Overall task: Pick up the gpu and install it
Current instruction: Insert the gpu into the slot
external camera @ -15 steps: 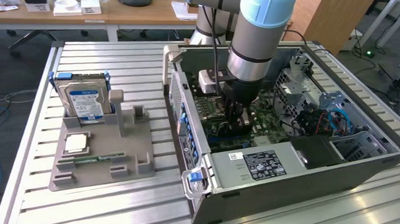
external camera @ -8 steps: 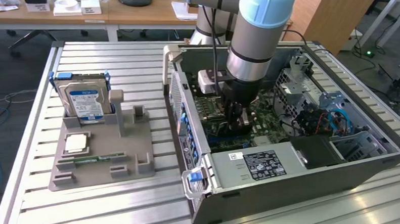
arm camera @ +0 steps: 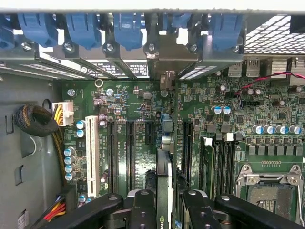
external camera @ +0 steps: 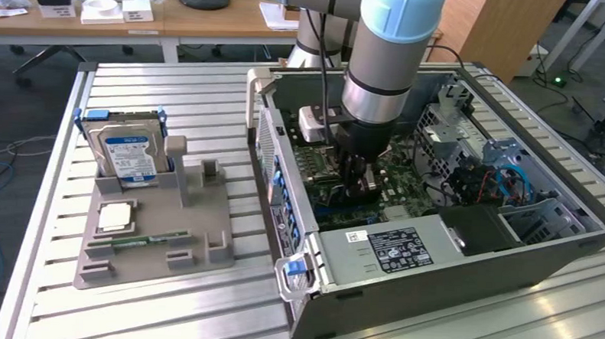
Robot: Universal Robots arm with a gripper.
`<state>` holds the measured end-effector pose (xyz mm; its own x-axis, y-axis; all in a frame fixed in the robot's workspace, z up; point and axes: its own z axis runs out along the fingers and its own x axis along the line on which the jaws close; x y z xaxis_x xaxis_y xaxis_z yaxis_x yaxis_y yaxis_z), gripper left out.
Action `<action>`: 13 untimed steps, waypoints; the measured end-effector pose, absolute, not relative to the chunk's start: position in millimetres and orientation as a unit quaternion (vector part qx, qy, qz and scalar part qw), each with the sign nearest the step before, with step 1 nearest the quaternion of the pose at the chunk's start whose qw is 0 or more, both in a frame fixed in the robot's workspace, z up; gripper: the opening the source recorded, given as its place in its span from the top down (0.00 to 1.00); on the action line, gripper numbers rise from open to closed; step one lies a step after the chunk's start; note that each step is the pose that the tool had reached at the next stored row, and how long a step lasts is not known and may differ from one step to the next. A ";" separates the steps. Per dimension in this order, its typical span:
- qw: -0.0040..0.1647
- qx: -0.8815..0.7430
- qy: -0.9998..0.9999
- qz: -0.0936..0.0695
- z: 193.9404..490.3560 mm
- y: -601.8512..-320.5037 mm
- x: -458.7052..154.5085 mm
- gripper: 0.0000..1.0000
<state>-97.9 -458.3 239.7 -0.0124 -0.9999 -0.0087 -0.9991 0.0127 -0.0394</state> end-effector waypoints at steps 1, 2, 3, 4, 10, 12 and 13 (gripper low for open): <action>0.017 -0.703 0.711 -0.011 239.7 -458.3 -97.9 0.74; 0.017 -0.703 0.711 -0.011 239.7 -458.3 -97.9 0.74; 0.017 -0.702 0.711 -0.011 239.7 -458.3 -97.9 0.74; 0.017 -0.702 0.711 -0.011 239.7 -458.3 -97.9 0.74; 0.017 -0.703 0.711 -0.011 239.7 -458.3 -98.0 0.74; 0.017 -0.702 0.712 -0.011 239.4 -458.2 -98.2 0.67; 0.017 -0.702 0.712 -0.011 239.6 -458.2 -98.1 0.67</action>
